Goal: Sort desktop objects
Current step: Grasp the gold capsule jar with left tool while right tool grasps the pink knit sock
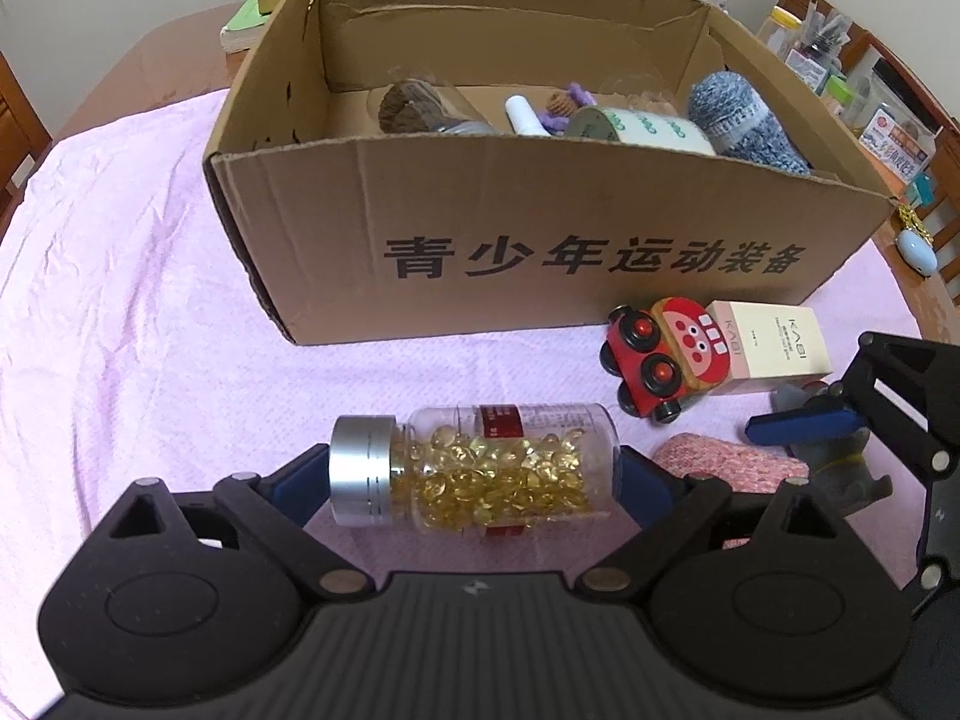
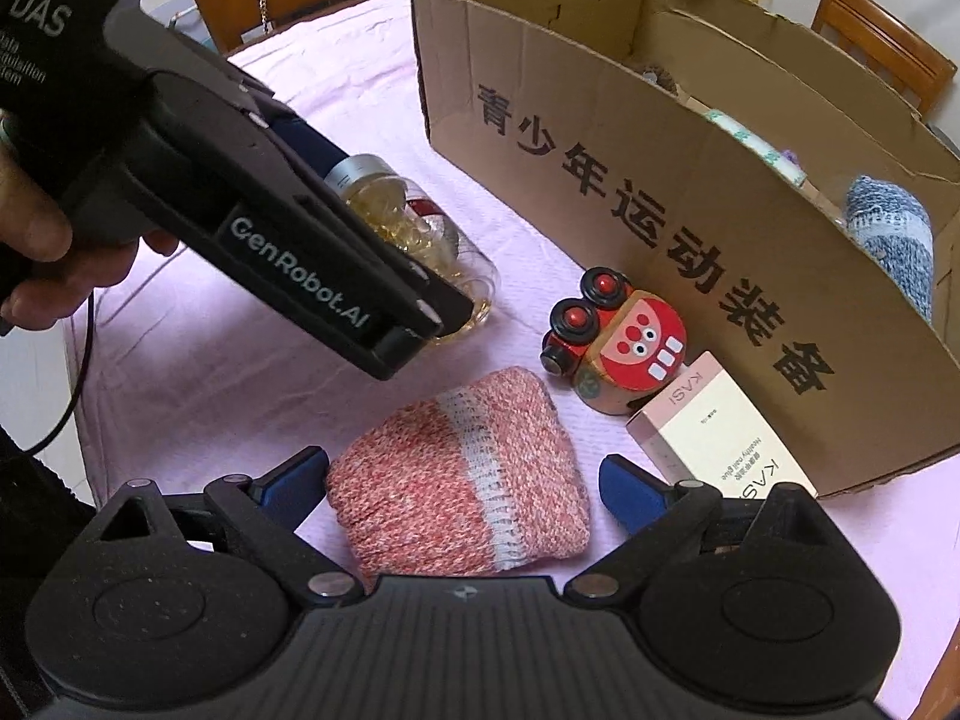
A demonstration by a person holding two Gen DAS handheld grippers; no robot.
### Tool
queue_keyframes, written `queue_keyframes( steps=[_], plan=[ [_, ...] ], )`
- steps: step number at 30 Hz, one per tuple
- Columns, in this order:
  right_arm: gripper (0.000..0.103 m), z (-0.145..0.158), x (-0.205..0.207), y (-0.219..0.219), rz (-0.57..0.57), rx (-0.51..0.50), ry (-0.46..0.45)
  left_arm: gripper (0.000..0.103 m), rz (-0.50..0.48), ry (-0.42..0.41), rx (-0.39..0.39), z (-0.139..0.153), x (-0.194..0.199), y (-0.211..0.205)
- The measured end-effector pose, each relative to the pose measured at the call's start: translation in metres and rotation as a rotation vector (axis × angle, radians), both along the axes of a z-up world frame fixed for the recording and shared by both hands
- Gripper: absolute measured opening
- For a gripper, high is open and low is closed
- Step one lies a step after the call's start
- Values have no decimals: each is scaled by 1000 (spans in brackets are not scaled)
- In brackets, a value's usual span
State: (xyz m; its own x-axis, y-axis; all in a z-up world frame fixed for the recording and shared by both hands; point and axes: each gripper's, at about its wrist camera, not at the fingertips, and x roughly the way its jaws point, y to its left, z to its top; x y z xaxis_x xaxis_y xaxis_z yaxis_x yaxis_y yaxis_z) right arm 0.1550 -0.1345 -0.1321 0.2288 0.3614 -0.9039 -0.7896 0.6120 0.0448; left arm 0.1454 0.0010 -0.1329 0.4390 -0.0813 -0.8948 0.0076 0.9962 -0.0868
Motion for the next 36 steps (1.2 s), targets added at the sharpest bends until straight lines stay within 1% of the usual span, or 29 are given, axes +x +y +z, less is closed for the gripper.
queue_keyframes(
  steps=[3,5,8,11,13,19,28,30,36],
  plan=[
    [92,-2,-3,2,11,-16,-2,95,-4,0,0,-3,-1,-1],
    [87,-3,-5,4,21,-40,-24,95,-10,2,4,-2,-1,-1],
    [83,1,-8,2,26,-40,-40,95,-22,4,3,-2,0,-2],
    [81,5,-7,-1,12,-29,-38,95,-36,0,2,0,2,-2],
    [81,7,-7,-3,1,-24,-43,95,-51,-5,10,3,1,-1],
    [81,17,-6,-8,-19,-14,-54,95,-74,-14,-3,14,-2,2],
    [81,45,-12,-17,-12,-7,-113,95,-169,-52,-2,50,-13,3],
    [81,52,-5,-12,-11,-4,-121,95,-189,-62,0,58,-13,2],
    [81,76,-3,-21,-14,15,-160,95,-249,-99,-3,84,-12,-1]
  ],
)
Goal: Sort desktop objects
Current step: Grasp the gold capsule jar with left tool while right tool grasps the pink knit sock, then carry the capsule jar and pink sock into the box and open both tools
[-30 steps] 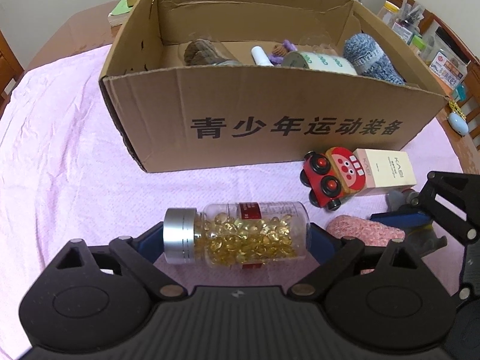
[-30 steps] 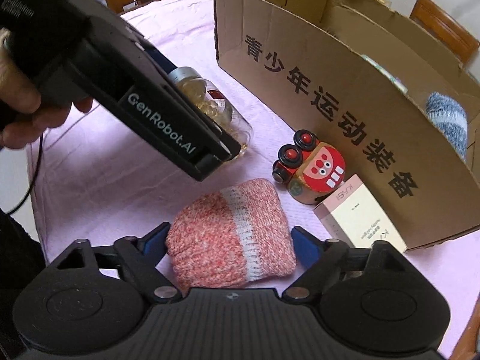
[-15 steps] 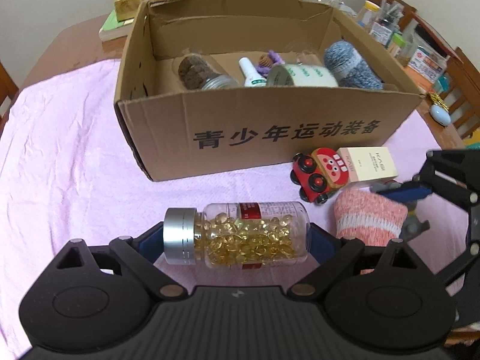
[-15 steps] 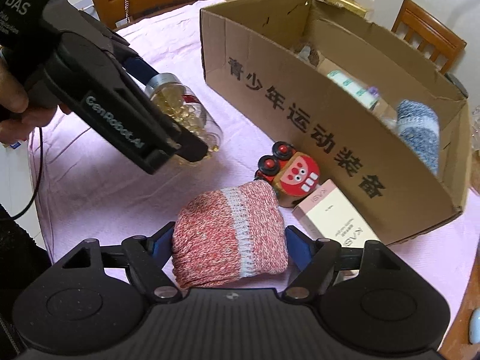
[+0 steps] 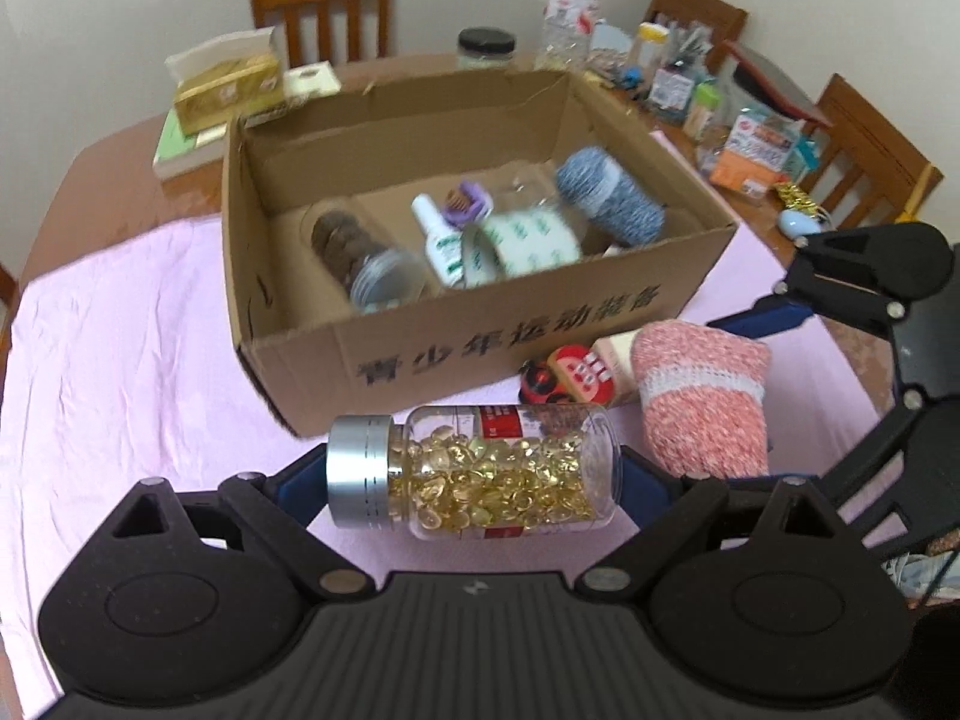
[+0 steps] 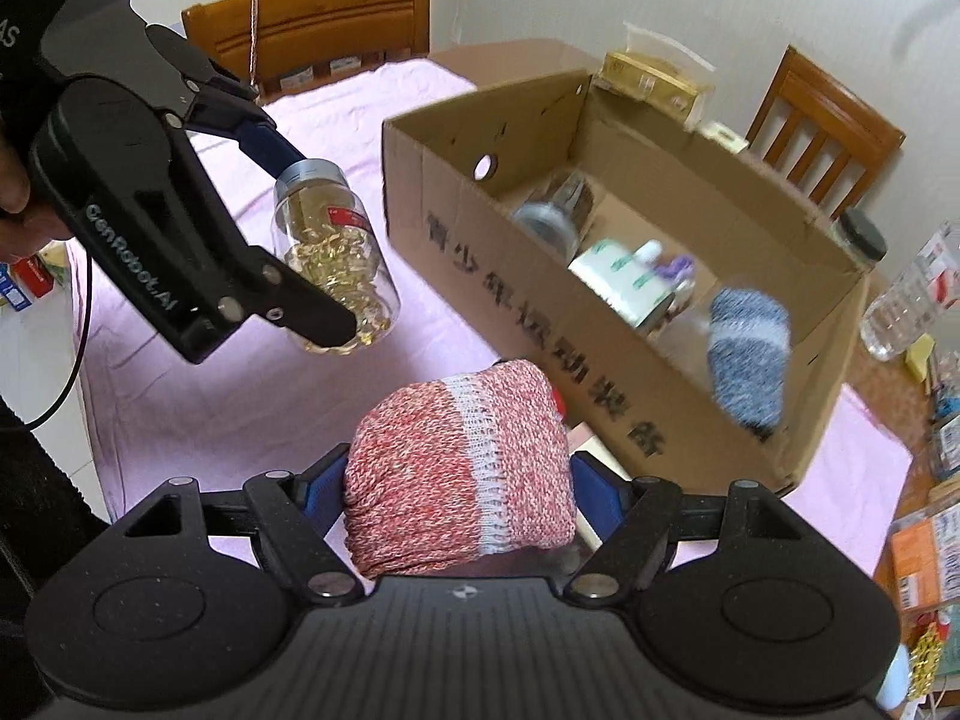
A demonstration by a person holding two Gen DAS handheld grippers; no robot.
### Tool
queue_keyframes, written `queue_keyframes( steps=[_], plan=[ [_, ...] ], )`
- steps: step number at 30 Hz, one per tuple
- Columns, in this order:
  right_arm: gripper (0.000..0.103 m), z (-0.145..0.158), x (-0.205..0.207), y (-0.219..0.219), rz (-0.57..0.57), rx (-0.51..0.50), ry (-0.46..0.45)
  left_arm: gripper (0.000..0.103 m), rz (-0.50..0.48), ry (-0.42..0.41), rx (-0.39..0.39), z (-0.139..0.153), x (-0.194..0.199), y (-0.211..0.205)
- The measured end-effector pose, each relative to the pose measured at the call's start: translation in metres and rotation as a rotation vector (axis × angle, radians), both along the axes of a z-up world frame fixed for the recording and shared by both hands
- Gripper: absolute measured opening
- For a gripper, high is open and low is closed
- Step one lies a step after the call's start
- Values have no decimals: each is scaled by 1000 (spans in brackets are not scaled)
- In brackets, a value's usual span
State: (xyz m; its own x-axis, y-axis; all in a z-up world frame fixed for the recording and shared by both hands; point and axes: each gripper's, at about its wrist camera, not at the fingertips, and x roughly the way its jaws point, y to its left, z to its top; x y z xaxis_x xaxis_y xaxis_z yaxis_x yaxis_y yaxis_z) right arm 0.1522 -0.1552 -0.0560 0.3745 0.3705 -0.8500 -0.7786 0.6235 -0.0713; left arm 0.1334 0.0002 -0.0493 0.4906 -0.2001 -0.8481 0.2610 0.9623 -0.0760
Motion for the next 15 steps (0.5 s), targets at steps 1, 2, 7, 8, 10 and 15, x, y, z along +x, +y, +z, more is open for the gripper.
queue_keyframes(
  steps=[1,2,7,8,10,15],
  plan=[
    [81,4,1,-1,-2,1,-9,95,-5,-11,3,4,1,-1],
    [81,7,2,-2,-7,3,-20,95,-10,-22,5,7,2,-2],
    [81,19,9,-3,-18,11,-60,95,-21,-73,3,24,9,-3],
    [81,22,10,-3,-19,12,-70,95,-22,-80,2,26,12,-2],
    [81,27,13,-4,-22,17,-86,95,-22,-93,2,31,17,-2],
    [81,38,23,-6,-35,24,-120,95,-29,-113,8,40,32,-1]
  ],
)
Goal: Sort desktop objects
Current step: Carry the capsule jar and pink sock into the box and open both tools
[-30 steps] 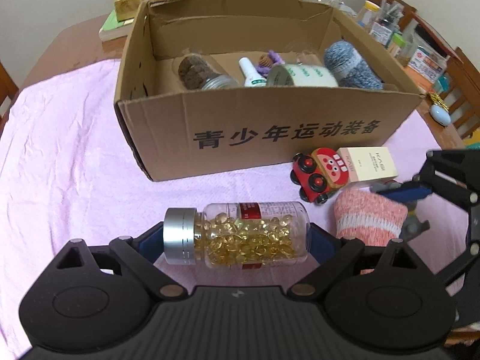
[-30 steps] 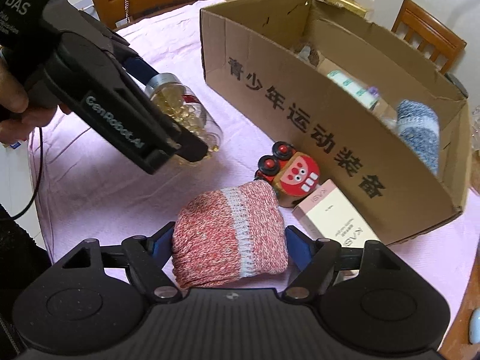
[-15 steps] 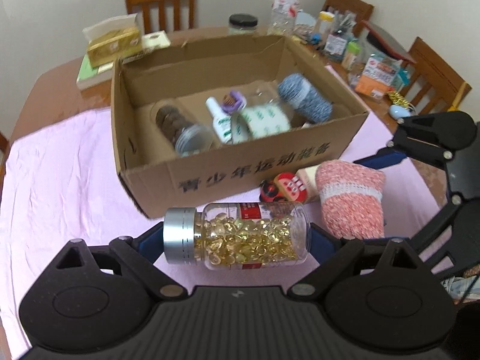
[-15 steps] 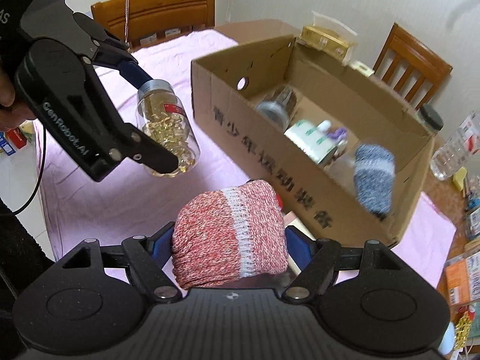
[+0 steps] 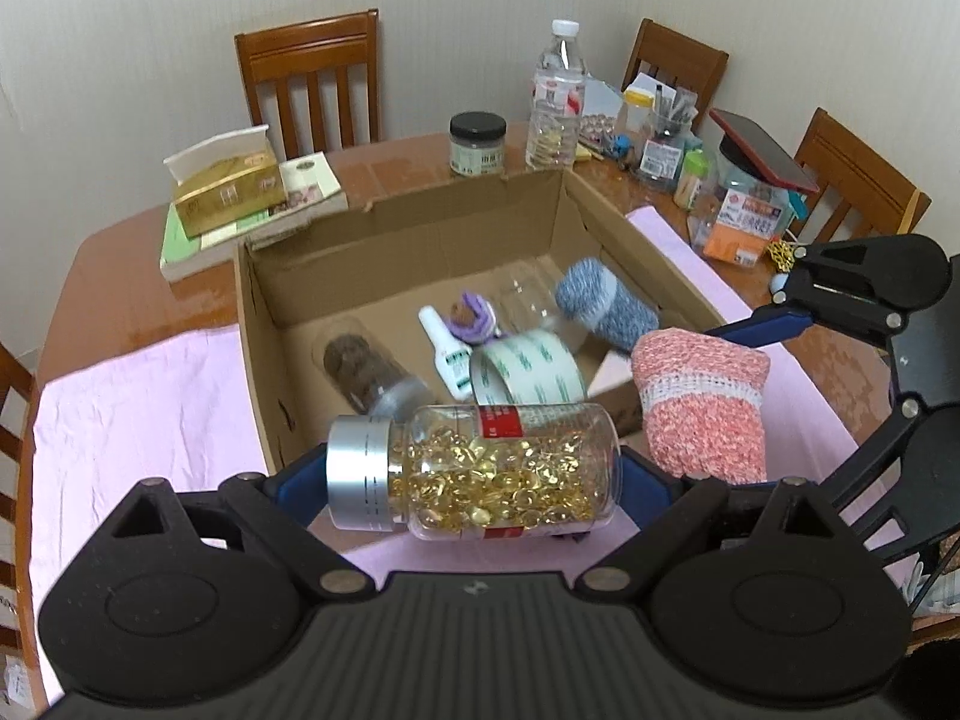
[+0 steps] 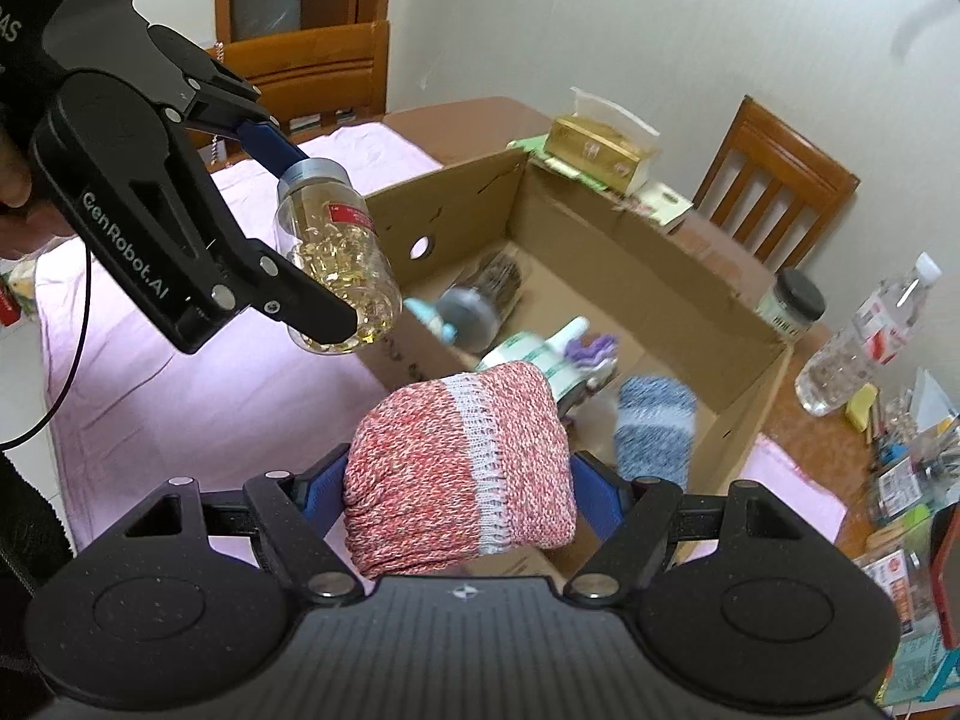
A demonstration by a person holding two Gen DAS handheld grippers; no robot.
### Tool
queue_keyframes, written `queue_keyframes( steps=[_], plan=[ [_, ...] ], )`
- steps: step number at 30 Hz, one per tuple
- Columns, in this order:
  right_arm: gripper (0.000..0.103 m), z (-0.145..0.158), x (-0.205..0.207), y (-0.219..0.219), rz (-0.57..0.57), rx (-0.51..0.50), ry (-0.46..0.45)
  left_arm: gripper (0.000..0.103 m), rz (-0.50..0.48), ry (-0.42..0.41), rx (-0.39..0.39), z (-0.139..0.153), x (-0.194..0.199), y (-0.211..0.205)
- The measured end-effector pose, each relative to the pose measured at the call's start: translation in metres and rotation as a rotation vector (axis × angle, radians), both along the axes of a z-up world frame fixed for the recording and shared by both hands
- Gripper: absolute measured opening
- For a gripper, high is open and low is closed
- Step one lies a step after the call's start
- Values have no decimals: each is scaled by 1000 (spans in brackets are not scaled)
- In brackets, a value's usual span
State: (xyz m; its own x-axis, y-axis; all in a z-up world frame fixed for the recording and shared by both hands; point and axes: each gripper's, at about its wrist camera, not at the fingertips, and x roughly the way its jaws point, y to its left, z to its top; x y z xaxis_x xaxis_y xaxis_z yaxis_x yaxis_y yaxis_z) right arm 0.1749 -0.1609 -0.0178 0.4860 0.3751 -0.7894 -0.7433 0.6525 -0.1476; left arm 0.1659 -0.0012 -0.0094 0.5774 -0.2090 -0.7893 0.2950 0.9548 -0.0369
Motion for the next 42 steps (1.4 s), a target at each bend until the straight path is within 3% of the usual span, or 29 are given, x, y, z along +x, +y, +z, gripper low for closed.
queue_keyframes(
  steps=[21,42],
  plan=[
    [81,17,36,-12,-65,1,-48,95,-39,-59,28,17,78,-7],
    [81,16,68,-18,-114,-2,-50,96,-50,-64,27,4,123,-7]
  ],
)
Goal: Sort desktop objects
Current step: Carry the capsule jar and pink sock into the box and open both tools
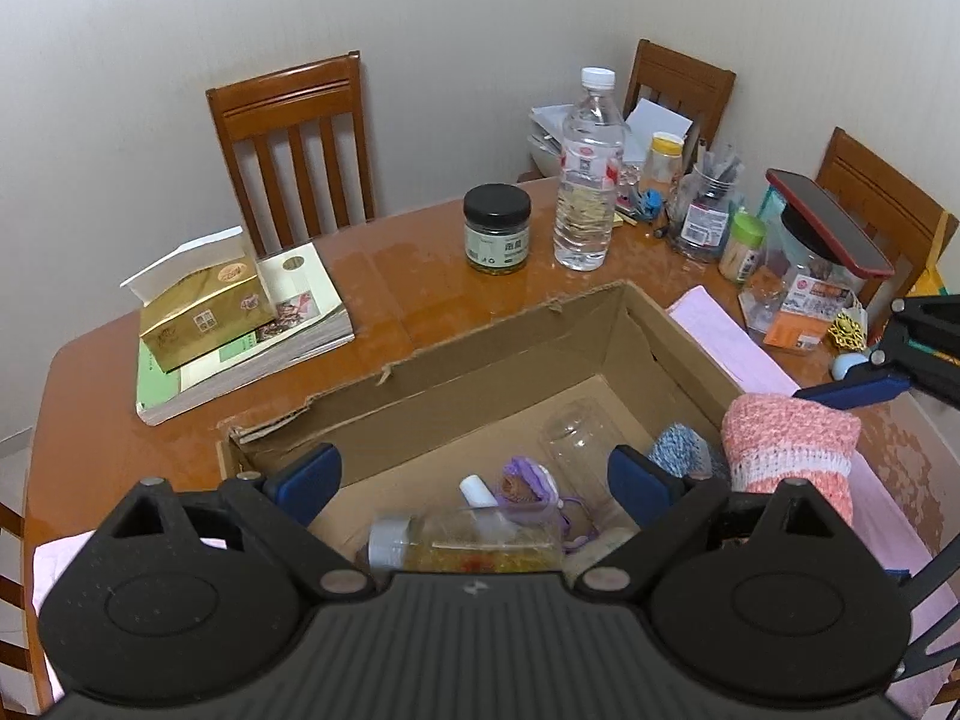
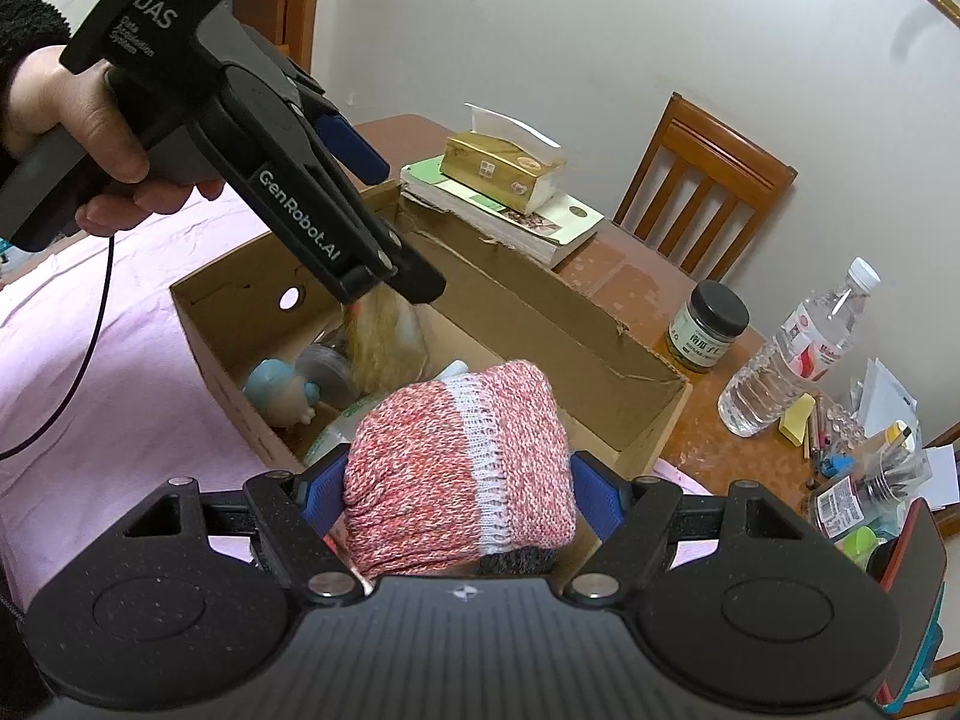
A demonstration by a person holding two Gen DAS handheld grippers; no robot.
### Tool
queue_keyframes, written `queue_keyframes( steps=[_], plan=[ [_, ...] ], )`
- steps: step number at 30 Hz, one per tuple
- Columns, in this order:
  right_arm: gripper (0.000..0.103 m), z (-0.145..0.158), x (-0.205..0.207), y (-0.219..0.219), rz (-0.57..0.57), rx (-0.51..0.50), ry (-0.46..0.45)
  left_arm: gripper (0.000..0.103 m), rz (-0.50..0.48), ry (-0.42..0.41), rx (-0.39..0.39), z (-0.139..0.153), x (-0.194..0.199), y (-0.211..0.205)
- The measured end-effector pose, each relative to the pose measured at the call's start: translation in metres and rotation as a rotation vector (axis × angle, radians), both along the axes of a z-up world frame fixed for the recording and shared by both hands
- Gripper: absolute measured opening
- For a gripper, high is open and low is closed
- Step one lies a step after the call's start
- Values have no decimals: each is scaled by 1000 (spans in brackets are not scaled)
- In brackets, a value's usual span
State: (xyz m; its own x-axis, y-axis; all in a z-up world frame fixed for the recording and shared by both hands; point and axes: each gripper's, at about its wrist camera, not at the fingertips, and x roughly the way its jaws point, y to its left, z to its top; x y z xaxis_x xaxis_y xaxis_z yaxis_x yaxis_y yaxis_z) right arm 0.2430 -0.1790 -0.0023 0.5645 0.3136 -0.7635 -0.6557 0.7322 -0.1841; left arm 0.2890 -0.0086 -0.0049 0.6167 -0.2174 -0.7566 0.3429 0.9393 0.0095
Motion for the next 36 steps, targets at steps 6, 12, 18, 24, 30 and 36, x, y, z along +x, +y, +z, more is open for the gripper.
queue_keyframes(
  steps=[6,12,18,24,30,36],
  plan=[
    [81,-2,14,3,-11,5,16,96,-1,10,15,1,-3,5],
    [81,-5,29,12,-5,9,23,96,-24,40,51,-6,-17,9],
    [81,-5,42,28,17,0,21,96,-38,44,72,-6,-29,14],
    [81,-2,52,46,40,-5,6,96,-34,38,88,-4,-38,23],
    [86,0,60,59,28,-15,-49,96,-21,45,88,-6,-43,31],
    [95,-2,58,57,13,-14,-41,97,-20,57,91,-10,-49,33]
  ],
)
